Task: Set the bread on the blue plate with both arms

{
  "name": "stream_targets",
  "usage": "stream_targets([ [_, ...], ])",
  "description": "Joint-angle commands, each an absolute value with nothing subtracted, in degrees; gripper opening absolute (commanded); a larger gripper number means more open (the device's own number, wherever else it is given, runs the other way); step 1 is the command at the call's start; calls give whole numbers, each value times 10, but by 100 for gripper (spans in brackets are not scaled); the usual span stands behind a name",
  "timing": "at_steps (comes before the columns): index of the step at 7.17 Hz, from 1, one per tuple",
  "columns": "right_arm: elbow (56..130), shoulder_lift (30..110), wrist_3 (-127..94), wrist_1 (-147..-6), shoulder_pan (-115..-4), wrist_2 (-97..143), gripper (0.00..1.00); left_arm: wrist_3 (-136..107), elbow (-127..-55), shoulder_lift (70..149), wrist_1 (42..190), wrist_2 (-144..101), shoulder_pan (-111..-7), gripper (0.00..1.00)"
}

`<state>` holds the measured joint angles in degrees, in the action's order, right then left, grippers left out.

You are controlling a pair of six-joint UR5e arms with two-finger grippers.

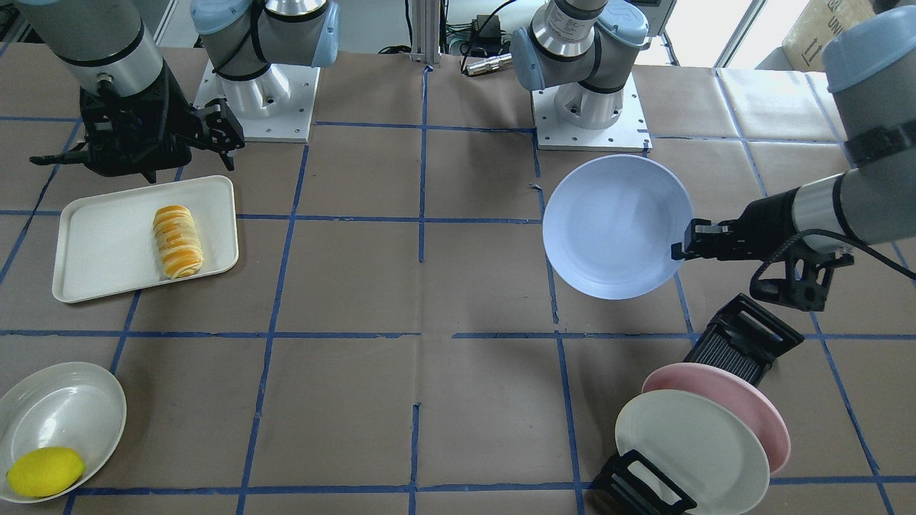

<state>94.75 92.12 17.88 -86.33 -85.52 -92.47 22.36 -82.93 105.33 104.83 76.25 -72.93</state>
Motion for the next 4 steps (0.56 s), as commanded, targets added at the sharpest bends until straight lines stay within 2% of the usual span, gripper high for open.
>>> stream_targets([
  [1, 947, 921, 177, -859, -842, -924, 100, 174, -837, 1048, 1015, 704, -802, 2],
  [4, 947, 921, 176, -860, -842, -920, 100, 37, -841, 1083, 901, 685, -889, 2],
])
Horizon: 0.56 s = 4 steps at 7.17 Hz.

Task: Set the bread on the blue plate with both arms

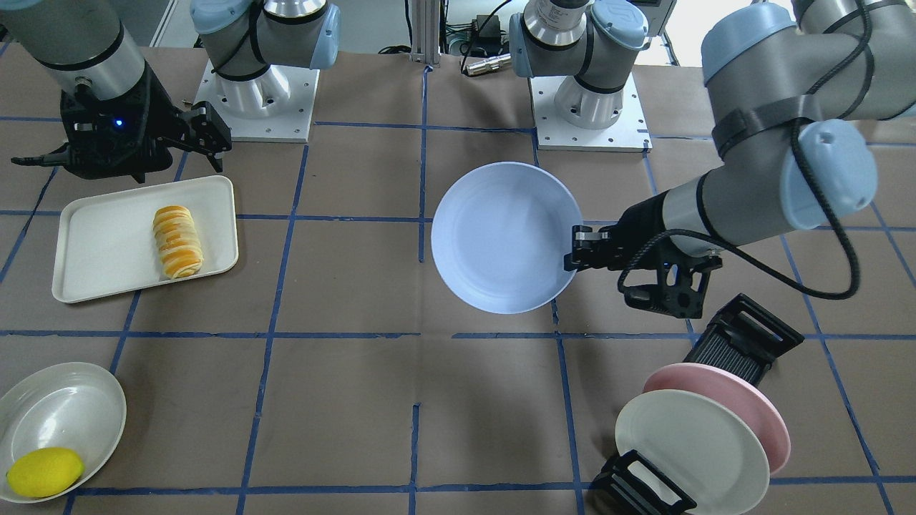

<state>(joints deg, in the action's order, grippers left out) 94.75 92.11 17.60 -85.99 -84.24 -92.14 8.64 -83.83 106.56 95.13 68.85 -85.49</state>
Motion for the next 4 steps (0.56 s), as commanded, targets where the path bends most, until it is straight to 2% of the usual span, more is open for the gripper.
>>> stream_targets([
  [1, 947, 921, 176, -860, -842, -920, 100, 5, -839, 1105, 855, 674, -909, 2],
  [4, 947, 921, 176, -860, -842, -920, 100, -72, -834, 1157, 734, 647, -974, 2],
])
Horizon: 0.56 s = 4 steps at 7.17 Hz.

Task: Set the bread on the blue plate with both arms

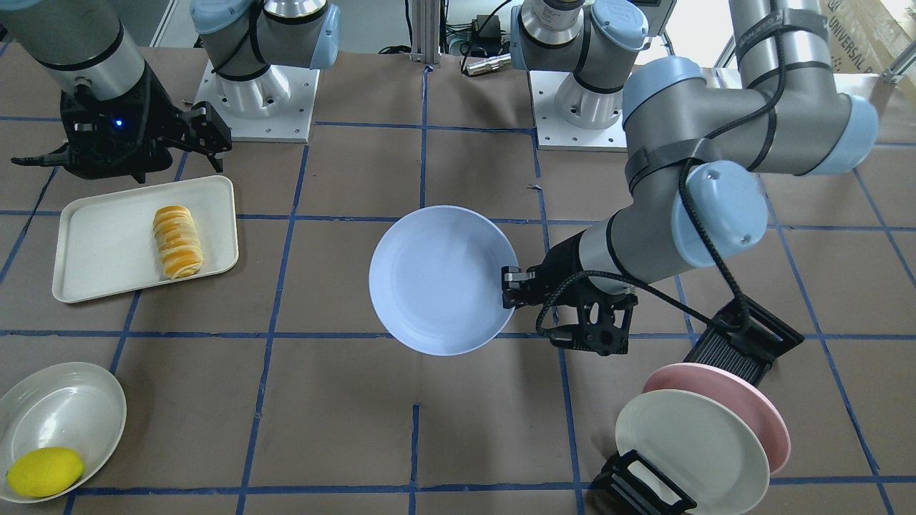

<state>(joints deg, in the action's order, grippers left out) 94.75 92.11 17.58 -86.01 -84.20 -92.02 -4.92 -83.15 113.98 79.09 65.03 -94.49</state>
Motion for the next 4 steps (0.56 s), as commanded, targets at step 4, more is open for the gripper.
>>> stream_targets([
  [4, 948, 921, 176, -860, -842, -919, 100, -108, -848, 1207, 630, 657, -1028, 2],
])
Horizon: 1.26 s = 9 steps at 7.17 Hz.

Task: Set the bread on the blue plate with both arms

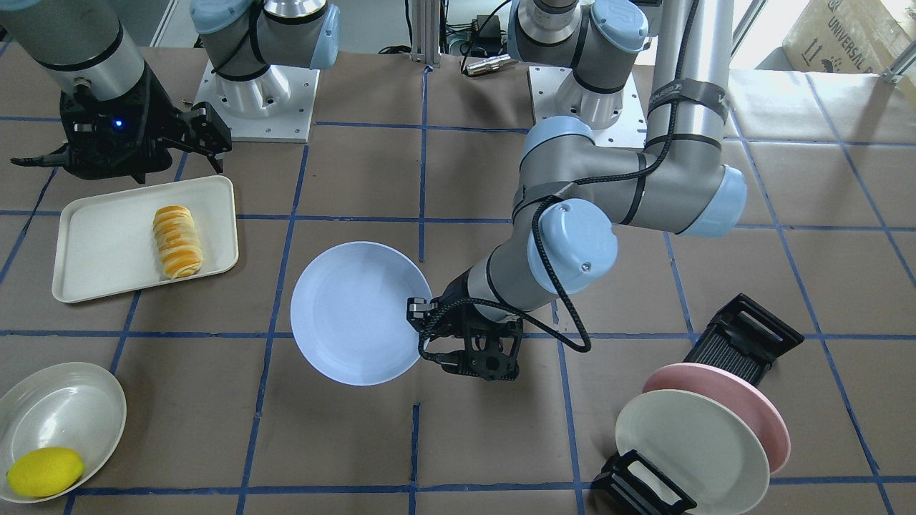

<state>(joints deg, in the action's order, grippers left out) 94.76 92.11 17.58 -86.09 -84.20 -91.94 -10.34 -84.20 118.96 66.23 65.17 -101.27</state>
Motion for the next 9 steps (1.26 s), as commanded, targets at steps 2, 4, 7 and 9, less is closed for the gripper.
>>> stream_targets([
  [2, 948, 921, 175, -858, -842, -918, 100, -108, -901, 1202, 607, 657, -1030, 2],
  [4, 948, 921, 175, -858, -842, -918, 100, -121, -971, 1189, 510, 658, -1030, 2],
  [7, 948, 920, 175, -859, -841, -918, 100, -139, -994, 1194, 482, 679, -1033, 14],
  [9, 964, 920, 180, -859, -836, -915, 100, -164, -992, 1187, 481, 680, -1033, 96],
])
